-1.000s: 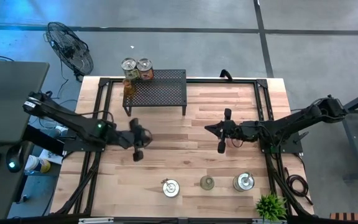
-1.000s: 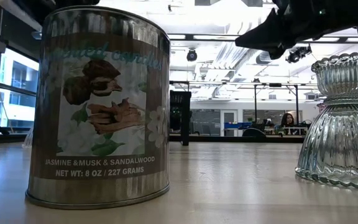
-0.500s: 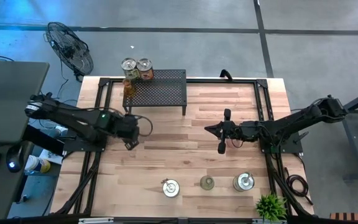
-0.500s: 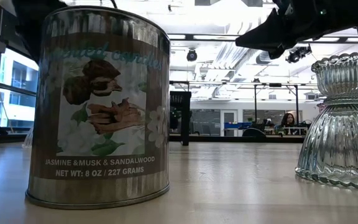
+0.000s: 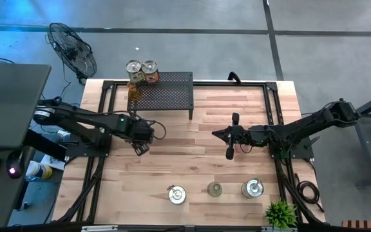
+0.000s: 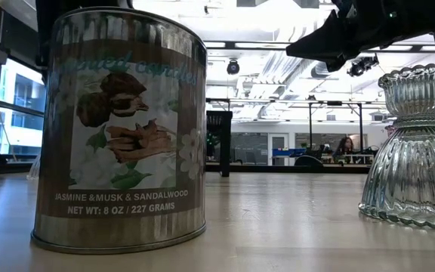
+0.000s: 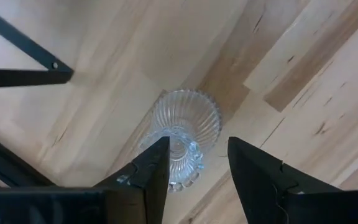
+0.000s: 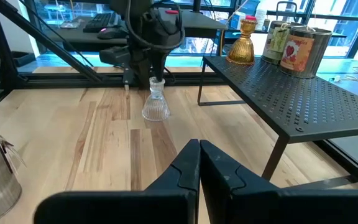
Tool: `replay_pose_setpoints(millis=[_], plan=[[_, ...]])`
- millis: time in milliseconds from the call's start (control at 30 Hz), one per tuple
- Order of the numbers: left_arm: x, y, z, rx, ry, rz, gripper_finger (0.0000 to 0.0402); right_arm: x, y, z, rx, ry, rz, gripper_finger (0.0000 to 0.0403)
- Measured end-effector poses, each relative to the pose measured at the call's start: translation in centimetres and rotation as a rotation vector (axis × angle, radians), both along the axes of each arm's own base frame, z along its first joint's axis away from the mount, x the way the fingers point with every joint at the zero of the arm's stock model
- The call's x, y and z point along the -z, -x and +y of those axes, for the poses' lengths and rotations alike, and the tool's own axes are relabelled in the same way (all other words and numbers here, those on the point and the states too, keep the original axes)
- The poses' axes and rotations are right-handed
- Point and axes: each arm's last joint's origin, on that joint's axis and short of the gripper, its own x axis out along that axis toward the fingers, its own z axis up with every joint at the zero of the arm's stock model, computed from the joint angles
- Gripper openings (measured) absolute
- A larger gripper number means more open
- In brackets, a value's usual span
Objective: Pick & Place candle stick holders
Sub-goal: Put the transparent candle holder on the shelf aligned with the orange scented candle
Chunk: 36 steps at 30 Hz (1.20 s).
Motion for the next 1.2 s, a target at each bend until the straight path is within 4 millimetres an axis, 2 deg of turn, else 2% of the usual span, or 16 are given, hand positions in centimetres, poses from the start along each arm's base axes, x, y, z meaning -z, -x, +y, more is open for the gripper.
replay_pose_setpoints(millis=[233,567,700,800,1033,1200], plan=[[0.7,0.0,0.1,-0.015,-0.043,0.075,0.0150,0.0,0.0,0.0,0.000,0.002,0.000,0.0001],[2.1,-0.8,-0.2,0.104,0.000,0.177,0.0044,0.0,0.0,0.0,0.000,0.002,0.000,0.0002],[1.8,-1.1,-0.2,0.165,0.000,0.185,0.0022,0.0,0.0,0.0,-0.001,0.007,0.002,0.0001],[-0.1,-1.9,-0.9,0.252,-0.002,0.122,0.0022,0.0,0.0,0.0,-0.003,0.019,0.005,0.0001],[-8.3,-3.5,-3.0,0.427,-0.097,-0.089,0.0029,0.0,0.0,0.0,-0.003,0.018,0.003,0.0001],[-13.4,-3.3,-1.9,0.438,-0.212,-0.157,0.0023,0.0,0.0,0.0,-0.002,0.012,0.001,0.0001]])
